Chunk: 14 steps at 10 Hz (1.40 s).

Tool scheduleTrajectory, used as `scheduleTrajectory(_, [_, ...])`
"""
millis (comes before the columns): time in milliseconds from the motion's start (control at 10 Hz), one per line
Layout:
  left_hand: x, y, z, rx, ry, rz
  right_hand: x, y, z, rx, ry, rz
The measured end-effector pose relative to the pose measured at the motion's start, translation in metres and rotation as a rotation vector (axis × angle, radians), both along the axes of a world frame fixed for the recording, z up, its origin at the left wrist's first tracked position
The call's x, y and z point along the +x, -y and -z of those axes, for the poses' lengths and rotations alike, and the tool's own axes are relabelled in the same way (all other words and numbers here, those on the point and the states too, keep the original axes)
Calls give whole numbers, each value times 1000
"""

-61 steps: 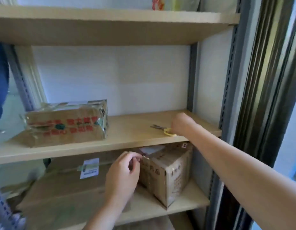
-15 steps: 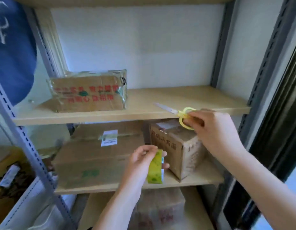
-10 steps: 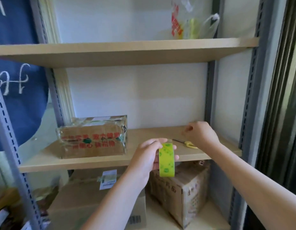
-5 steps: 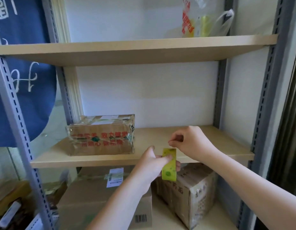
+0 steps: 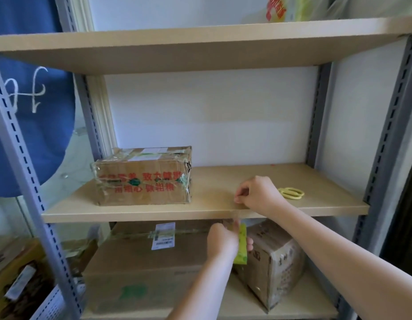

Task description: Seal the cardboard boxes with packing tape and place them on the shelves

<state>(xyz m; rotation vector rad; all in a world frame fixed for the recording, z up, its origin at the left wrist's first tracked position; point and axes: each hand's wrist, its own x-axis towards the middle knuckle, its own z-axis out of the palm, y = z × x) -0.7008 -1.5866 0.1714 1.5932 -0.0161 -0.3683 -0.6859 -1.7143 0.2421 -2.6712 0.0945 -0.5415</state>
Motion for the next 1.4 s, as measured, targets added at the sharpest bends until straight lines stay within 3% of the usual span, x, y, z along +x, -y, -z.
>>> scheduleTrajectory(100, [4, 6, 6, 91, 107, -9, 3, -3, 14, 7, 30, 26])
scheduleTrajectory(300, [5, 6, 9, 95, 184, 41, -8, 1, -5, -201, 35, 224])
scheduleTrajectory(400, [7, 4, 9, 79, 152, 58, -16, 1, 0, -421, 137, -9])
scheduleTrajectory(500, [14, 3, 13, 40, 95, 68, -26, -7, 32, -575, 86, -174])
scheduleTrajectory(600, [14, 3, 13, 82, 169, 74, -23, -1, 51, -468, 44, -172])
scheduleTrajectory(700, [9, 3, 14, 135, 238, 74, -12, 3, 57, -530, -16, -165])
scheduleTrajectory(800, [7, 3, 11, 195, 284, 73, -12, 1, 56, -556, 61, -184])
scheduleTrajectory(1000, [-10, -10, 7, 653, 490, 92, -12, 0, 61, -546, 61, -152])
scheduleTrajectory(1100, [-17, -23, 0, 797, 630, -46, -9, 0, 64, -578, 71, -121])
scheduleTrajectory(1200, [-19, -35, -12, 805, 742, -141, -14, -3, 63, -583, 76, -86])
scheduleTrajectory(1400, [-19, -62, -17, 928, 888, -234, -37, -15, 41, -509, -81, -164])
